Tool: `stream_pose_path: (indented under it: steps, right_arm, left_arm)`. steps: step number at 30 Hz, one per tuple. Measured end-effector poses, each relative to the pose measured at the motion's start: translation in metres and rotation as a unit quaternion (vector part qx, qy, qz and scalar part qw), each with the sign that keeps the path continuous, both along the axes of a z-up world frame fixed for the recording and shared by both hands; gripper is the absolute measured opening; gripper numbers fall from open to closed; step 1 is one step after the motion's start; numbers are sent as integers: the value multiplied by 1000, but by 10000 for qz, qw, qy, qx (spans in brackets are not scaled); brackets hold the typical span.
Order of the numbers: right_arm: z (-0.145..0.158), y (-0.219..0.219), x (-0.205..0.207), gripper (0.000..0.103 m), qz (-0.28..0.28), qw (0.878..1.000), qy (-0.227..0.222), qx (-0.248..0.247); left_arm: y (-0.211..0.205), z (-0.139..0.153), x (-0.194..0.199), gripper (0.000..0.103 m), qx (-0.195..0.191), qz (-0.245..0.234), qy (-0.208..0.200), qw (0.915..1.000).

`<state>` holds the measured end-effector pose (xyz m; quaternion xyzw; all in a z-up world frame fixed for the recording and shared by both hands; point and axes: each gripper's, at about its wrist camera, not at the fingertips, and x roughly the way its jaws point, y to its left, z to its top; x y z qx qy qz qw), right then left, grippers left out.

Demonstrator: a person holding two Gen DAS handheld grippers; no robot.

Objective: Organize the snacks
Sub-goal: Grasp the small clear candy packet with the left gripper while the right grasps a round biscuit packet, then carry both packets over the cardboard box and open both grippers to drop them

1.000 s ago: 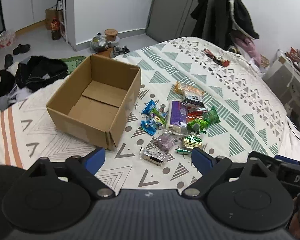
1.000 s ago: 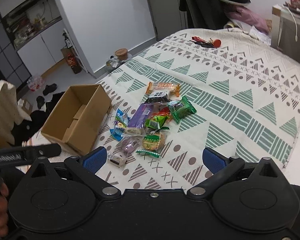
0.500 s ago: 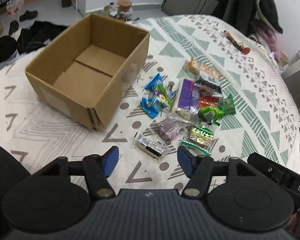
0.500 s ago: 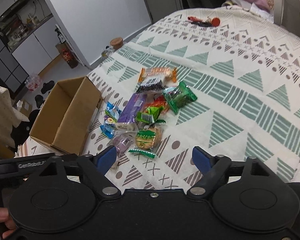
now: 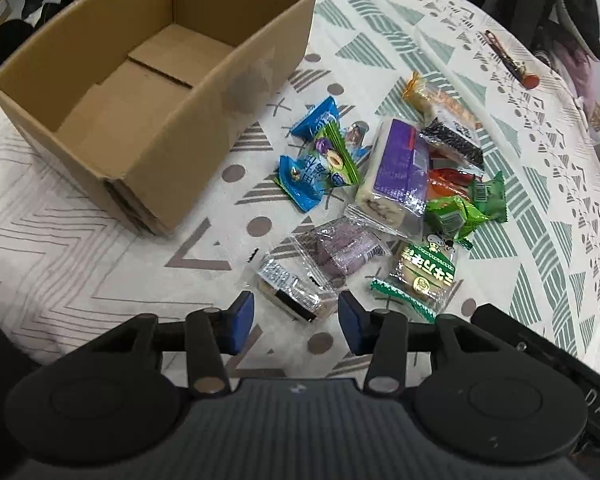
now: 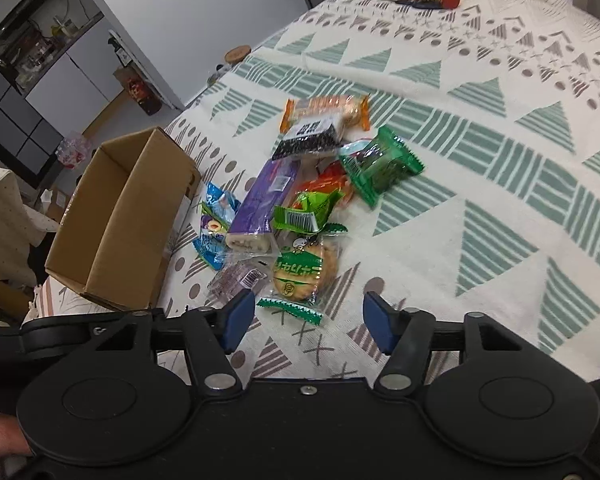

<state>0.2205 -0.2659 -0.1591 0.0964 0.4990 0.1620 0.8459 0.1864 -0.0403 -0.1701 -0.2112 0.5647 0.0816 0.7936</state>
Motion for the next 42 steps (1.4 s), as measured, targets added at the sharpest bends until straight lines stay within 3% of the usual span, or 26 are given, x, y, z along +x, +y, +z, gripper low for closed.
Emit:
stream_pose_path:
  steps: [11, 14, 17, 25, 33, 36, 39, 41, 42]
  right_arm:
    - [-33, 4, 26, 59, -52, 9998, 176, 95]
    - [-42, 5, 28, 59, -80, 9996, 177, 183]
    - [-47, 8, 30, 59, -60, 9996, 125, 241]
    - [-51, 17, 33, 60, -39, 9998, -2, 196]
    - [-55, 47, 35, 61, 117, 9990, -205, -391]
    - [-53, 56, 32, 51, 172, 9967, -292, -739]
    - [-50, 53, 28, 47, 102, 9974, -252, -662]
    - [-45, 48, 25, 31, -11, 9981, -263, -563]
    - [-43, 46, 24, 30, -65, 9985, -256, -484]
  left_arm:
    - [-6, -31, 21, 42, 139, 116, 327, 9993]
    - [-10, -36, 23, 34, 254, 117, 342, 9990]
    - [-13, -35, 22, 18, 357, 67, 248, 9990]
    - [-14, -22, 22, 17, 500, -126, 76, 9986]
    - [-6, -6, 20, 17, 568, -156, -121, 9982]
    - [-3, -2, 19, 17, 532, -170, -186, 9983]
    - [-3, 2, 15, 17, 539, -231, -235, 9980]
    - [-4, 4, 11, 17, 539, -283, -279, 9978]
    - [-5, 6, 10, 17, 556, -311, -311, 9975]
